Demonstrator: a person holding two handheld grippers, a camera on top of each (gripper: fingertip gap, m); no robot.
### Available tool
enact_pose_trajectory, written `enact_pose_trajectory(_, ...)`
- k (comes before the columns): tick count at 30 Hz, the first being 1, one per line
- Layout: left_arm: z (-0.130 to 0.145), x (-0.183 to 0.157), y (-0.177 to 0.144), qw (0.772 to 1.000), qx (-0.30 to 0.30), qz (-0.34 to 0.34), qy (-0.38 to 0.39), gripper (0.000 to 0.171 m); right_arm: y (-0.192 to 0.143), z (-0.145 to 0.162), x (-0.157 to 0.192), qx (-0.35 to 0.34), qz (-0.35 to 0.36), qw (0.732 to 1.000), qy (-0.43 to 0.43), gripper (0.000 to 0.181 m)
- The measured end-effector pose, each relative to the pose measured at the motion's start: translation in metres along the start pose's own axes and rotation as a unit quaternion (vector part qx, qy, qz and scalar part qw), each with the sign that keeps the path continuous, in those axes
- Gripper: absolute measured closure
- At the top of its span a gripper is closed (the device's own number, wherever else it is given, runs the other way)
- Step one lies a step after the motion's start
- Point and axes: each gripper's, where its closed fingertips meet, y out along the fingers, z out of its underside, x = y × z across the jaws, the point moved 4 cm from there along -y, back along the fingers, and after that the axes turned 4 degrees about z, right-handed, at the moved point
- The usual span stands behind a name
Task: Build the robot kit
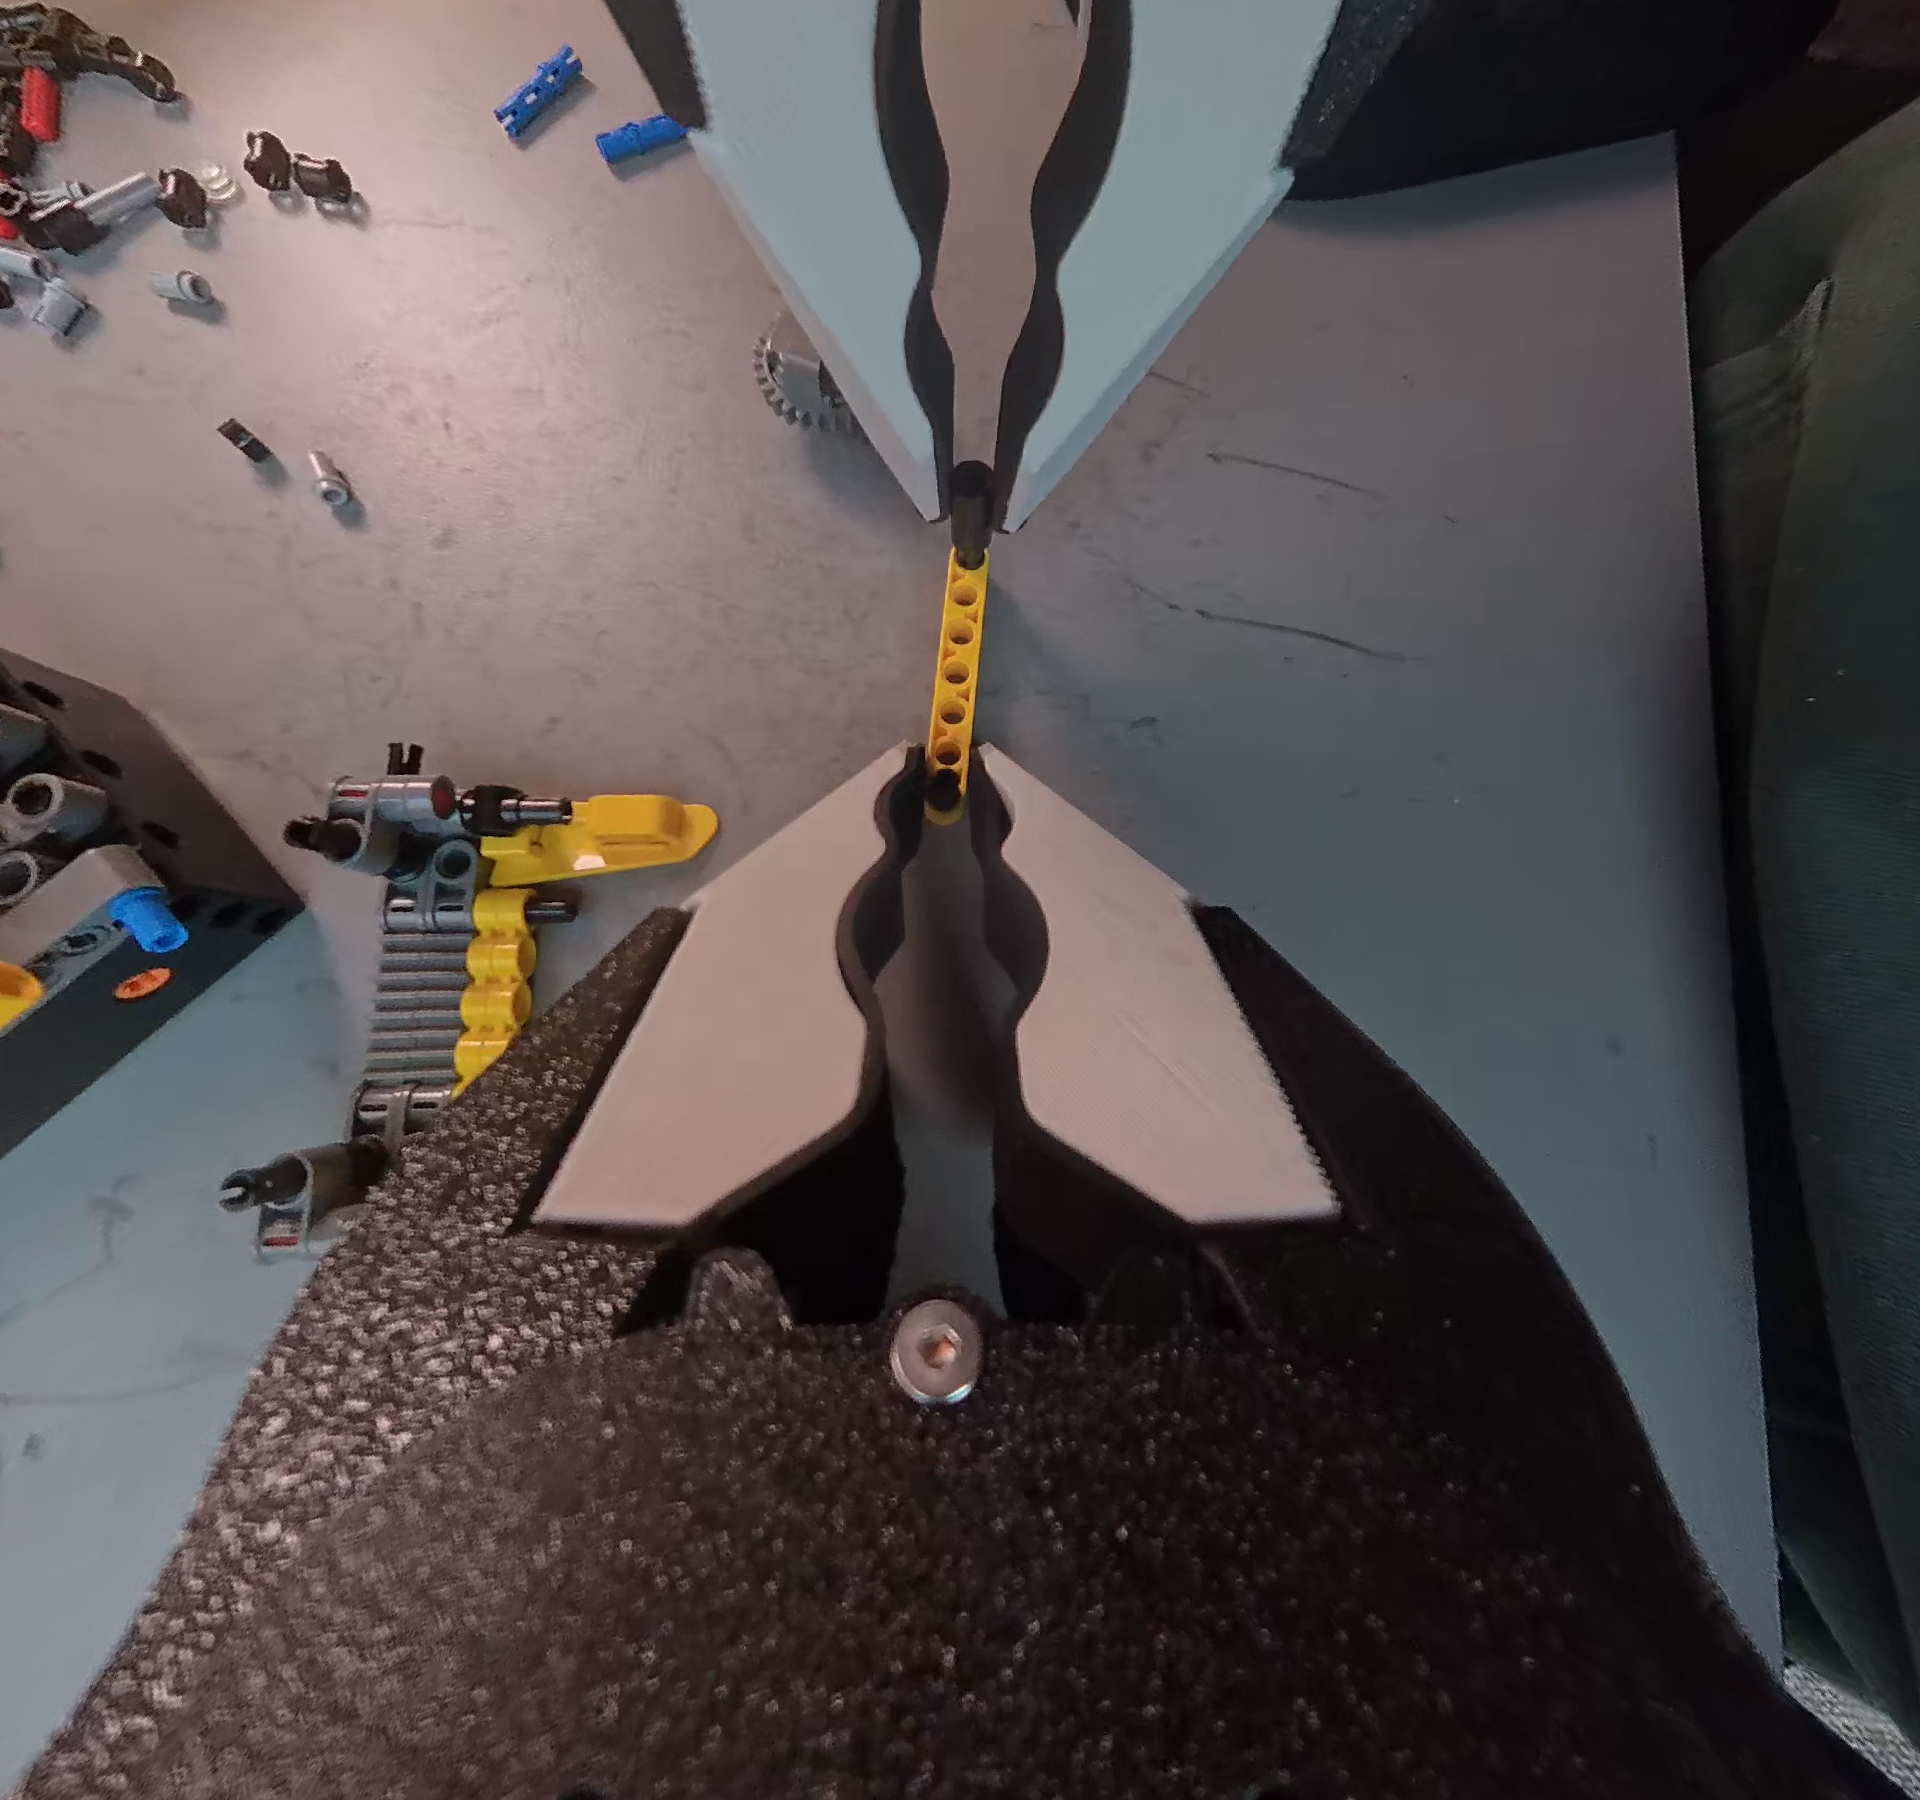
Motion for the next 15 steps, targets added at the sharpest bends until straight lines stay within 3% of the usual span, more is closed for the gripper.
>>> enact_pose_trajectory(1, 0.0001, 0.0001, 0.0000, 1.000, 0.000, 0.001, -0.003, 0.165, -0.0001, -0.0001, 0.0004, 0.001, 0.005, 1.000, -0.005, 0.176)
enact_pose_trajectory(15, 0.0000, -0.0002, -0.0001, 1.000, -0.003, 0.010, -0.018, 0.164, 0.0075, 0.0027, 0.0046, -0.016, 0.005, 1.000, -0.009, 0.176)
